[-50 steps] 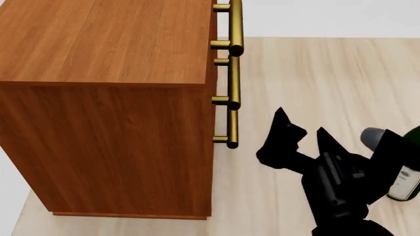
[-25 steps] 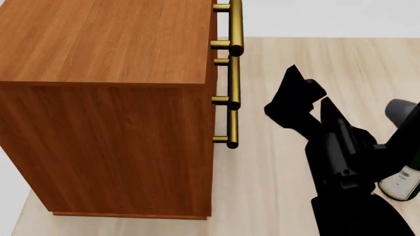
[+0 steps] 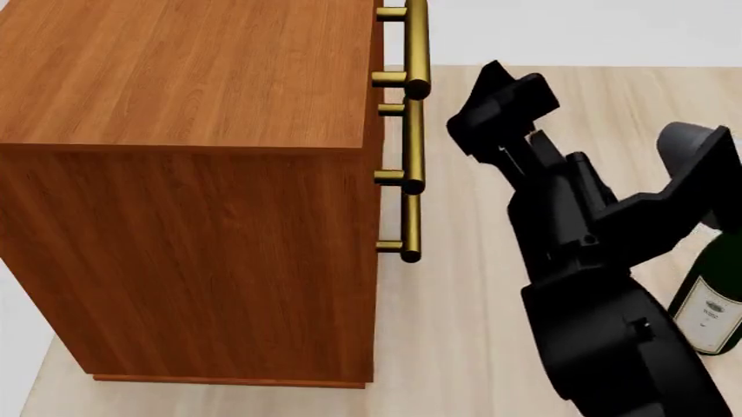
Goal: Close the bottom drawer of the cabinet and open the top drawer.
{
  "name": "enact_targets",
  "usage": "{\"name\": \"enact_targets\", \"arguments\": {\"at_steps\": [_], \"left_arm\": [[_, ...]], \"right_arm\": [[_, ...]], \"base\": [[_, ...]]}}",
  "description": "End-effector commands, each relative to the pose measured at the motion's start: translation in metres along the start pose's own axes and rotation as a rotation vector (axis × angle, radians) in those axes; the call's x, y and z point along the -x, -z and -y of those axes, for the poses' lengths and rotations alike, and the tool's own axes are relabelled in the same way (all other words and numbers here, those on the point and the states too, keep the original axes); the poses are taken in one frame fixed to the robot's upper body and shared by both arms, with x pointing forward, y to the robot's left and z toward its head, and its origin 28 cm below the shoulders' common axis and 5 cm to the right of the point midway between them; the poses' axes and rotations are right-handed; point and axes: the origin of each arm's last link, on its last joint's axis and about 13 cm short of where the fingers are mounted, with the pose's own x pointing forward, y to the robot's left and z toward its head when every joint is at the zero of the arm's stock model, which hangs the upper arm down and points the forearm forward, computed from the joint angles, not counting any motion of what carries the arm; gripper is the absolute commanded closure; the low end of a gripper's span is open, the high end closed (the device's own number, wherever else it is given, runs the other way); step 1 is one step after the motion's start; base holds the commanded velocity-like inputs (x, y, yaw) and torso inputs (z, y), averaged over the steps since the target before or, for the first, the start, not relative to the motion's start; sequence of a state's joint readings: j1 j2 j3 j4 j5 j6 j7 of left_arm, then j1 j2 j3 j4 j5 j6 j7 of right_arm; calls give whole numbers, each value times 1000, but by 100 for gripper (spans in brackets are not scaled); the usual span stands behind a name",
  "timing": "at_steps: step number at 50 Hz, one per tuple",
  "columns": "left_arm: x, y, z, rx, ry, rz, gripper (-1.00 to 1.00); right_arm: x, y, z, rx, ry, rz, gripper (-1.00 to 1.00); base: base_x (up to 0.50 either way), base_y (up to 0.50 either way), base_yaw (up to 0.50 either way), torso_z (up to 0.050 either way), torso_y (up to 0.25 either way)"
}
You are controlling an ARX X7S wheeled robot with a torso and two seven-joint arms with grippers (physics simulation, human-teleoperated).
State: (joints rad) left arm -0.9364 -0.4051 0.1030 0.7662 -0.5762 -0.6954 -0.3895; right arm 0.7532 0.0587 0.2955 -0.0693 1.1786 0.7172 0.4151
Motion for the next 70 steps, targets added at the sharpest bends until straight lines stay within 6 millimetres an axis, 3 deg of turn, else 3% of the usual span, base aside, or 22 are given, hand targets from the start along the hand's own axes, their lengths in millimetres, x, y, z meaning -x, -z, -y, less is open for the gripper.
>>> {"name": "enact_targets", "arguments": {"at_steps": [1,41,70], "left_arm": [[1,-1,-2,-3,-5,3,-100],[4,-2,-6,-10,-16,3,-100],[4,-4,-8,-20,-25,7,-100]], "right_arm": [[-15,4,-6,-54,-3,-36,-100],[-57,23,-11,-180,-2,-138,-100],[-72,48,-16,-176,-33,-234,-100]], "base": [[0,0,0,0,0],[0,0,0,0,0],[0,1,1,0,0]]}}
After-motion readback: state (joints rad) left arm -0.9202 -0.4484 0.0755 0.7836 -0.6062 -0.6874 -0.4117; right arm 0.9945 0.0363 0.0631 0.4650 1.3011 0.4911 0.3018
